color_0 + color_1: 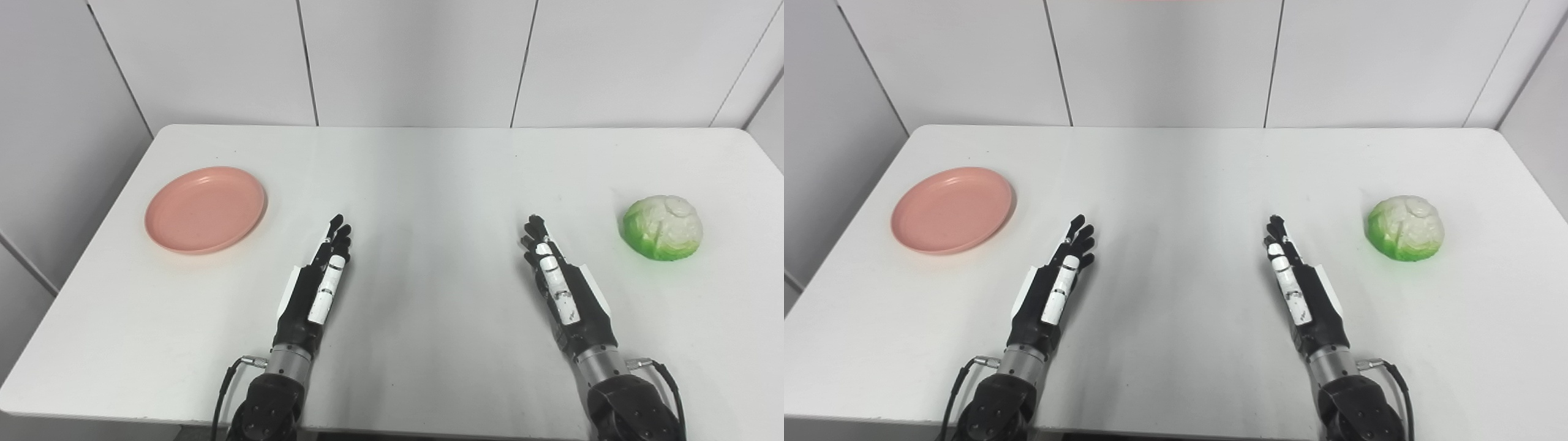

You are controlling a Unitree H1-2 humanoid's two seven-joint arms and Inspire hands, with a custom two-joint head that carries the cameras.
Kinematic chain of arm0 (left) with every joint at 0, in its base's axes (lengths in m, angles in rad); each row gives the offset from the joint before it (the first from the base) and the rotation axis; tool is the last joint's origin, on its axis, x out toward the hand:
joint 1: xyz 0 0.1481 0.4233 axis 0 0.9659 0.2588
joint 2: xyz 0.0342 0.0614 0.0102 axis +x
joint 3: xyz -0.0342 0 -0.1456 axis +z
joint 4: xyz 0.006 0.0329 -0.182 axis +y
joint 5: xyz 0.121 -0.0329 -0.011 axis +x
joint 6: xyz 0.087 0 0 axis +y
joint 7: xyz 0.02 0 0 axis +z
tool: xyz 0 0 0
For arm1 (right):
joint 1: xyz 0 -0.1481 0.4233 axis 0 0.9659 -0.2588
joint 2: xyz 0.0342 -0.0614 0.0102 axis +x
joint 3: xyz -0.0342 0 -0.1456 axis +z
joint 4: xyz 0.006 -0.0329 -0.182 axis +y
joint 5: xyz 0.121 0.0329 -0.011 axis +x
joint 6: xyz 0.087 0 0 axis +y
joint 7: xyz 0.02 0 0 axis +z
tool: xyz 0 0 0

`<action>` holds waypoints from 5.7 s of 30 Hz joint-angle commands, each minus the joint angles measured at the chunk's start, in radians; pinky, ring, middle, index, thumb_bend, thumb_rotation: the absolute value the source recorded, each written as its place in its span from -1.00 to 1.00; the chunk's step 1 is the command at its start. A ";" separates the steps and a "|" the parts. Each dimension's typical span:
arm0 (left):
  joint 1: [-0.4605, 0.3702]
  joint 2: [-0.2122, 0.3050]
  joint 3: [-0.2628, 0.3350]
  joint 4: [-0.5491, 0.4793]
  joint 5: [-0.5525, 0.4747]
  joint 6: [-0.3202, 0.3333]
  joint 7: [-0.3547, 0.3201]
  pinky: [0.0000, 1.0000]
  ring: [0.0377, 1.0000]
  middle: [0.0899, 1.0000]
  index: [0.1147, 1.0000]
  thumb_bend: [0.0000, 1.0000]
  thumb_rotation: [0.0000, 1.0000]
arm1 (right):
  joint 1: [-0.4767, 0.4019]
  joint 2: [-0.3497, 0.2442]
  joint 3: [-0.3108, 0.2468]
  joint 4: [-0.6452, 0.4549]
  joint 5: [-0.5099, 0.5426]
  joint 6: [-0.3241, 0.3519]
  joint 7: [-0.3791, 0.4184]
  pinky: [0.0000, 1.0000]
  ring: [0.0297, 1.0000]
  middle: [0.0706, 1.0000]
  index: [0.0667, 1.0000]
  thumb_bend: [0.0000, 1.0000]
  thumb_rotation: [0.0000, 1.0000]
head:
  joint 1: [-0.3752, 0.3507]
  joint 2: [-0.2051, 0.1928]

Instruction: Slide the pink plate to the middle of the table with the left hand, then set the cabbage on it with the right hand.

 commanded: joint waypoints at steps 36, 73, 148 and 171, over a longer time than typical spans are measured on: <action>-0.011 -0.008 -0.020 0.070 0.026 -0.025 0.005 0.86 0.93 0.94 0.93 -0.15 1.00 | -0.018 -0.007 -0.003 0.008 0.030 0.011 0.030 1.00 1.00 1.00 1.00 -0.66 1.00 | 0.104 -0.030; -0.044 -0.061 -0.027 0.218 0.062 -0.115 0.039 0.92 0.95 0.94 0.92 -0.06 1.00 | -0.005 -0.031 -0.030 0.006 0.069 -0.007 0.059 1.00 1.00 1.00 1.00 -0.85 1.00 | 0.291 -0.130; -0.497 0.411 0.588 0.248 -0.346 0.167 0.079 0.89 0.87 0.84 0.81 -0.19 1.00 | 0.002 -0.049 -0.040 -0.048 0.096 0.036 0.067 1.00 1.00 1.00 1.00 -0.84 1.00 | 0.364 -0.110; -0.495 0.458 0.610 0.486 -0.433 0.144 0.045 0.95 0.89 0.87 0.83 -0.20 1.00 | 0.010 -0.040 -0.040 -0.084 0.095 0.072 0.057 1.00 1.00 1.00 1.00 -0.81 1.00 | 0.357 -0.096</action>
